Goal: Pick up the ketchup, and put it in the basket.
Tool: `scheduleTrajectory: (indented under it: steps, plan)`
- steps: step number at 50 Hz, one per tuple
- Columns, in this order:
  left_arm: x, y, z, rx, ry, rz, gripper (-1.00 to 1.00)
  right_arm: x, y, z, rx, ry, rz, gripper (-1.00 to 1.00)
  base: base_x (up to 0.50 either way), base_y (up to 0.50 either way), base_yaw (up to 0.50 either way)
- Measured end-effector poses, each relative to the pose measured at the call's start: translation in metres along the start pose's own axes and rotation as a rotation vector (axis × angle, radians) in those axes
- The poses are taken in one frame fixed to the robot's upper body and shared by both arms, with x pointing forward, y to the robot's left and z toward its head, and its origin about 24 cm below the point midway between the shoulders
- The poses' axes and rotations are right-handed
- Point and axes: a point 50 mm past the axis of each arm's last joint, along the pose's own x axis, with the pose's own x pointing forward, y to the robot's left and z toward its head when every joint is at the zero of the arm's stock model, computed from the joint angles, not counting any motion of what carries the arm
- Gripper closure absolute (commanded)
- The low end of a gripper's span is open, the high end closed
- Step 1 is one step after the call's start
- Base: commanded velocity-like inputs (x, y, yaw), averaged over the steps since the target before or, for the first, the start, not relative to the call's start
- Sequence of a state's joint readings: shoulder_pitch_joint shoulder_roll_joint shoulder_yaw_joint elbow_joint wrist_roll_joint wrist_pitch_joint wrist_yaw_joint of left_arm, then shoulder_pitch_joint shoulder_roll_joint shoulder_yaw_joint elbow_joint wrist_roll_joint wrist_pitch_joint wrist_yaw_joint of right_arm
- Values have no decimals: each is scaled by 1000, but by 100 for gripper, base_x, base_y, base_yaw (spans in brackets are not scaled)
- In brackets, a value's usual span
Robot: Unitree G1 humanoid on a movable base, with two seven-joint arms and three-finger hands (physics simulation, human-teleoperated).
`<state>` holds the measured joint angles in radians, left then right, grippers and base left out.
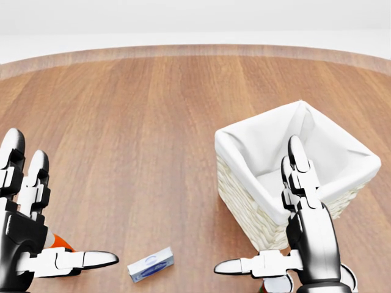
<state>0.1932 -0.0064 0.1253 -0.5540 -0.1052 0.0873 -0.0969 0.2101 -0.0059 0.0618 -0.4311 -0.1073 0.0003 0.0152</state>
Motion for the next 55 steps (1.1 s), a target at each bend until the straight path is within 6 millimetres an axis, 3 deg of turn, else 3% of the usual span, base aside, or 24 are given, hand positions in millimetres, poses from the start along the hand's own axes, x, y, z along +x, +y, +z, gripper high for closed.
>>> scheduleTrajectory:
  steps: [4, 29, 55]
  plan:
    - [0, 0, 0, -1, 1, 0, -100, 0, 0, 1, -1, -4, 0, -100, 50, 0, 0]
    - [-2, 3, 2, 14, -5, 6, -100, 2, -1, 0, -10, -3, -19, -100, 0, 0, 0]
    - [-12, 54, -8, 111, 40, 152, -100, 2, -1, -2, -6, 2, -19, -100, 0, 0, 0]
